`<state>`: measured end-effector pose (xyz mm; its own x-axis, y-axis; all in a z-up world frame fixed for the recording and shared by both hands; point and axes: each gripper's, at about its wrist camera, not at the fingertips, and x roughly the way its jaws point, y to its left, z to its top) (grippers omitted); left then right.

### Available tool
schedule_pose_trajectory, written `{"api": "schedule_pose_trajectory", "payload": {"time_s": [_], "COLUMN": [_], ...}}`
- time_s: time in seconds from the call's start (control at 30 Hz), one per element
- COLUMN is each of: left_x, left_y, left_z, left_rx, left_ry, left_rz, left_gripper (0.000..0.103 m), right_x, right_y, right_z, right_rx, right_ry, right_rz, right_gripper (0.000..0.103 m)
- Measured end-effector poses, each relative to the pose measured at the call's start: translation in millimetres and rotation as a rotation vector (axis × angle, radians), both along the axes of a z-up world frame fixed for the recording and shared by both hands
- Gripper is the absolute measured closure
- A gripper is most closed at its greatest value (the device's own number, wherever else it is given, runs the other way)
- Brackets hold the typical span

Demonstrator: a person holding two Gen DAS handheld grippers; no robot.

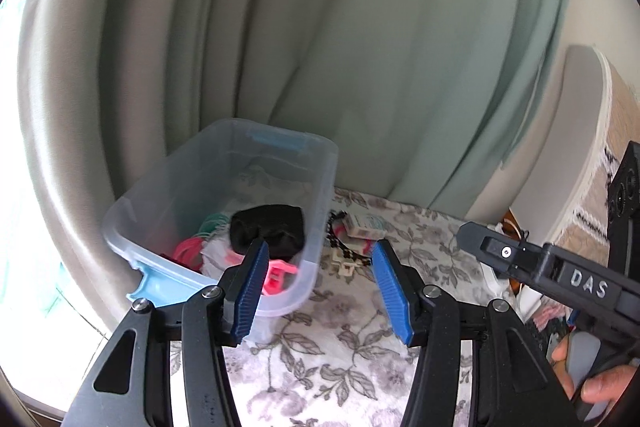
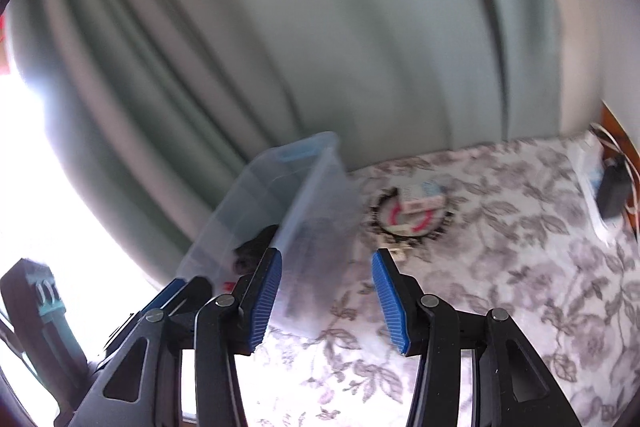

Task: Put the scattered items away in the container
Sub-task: 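Move both open tools toward the black headband and white medicine box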

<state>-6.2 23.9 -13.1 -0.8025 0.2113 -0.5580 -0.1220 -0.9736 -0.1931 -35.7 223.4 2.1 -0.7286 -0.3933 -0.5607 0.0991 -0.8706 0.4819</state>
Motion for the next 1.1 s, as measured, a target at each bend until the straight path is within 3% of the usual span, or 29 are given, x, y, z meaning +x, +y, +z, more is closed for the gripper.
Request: {"api": "schedule_pose_trajectory", "payload": {"time_s": [0.2, 0.6, 1.1], "left_x": [-14.7, -45.9, -100.3], "left_y": [24.8, 72.9, 99.2], "left_z": [-18.3, -56.8, -103.0], "left_rx": [-0.039, -0.114, -0.101], "left_ry": [-0.05, -0.151, -0.237], "left_rz": [-0.039, -0.111, -0.105], "left_gripper": [0.048, 0.048, 0.048], "right_x": [-4.1, -24.0, -67.7], "right_y": [38.1, 71.5, 85.0], "right_z": [-21.1, -71.2, -118.8], "right_rx": [-0.052, -0.088, -0.058], "right_ry": [-0.041, -0.137, -0.244], "right_rz": [-0.074, -0.104, -0.09], "right_gripper": [0.052, 0.052, 0.052]}}
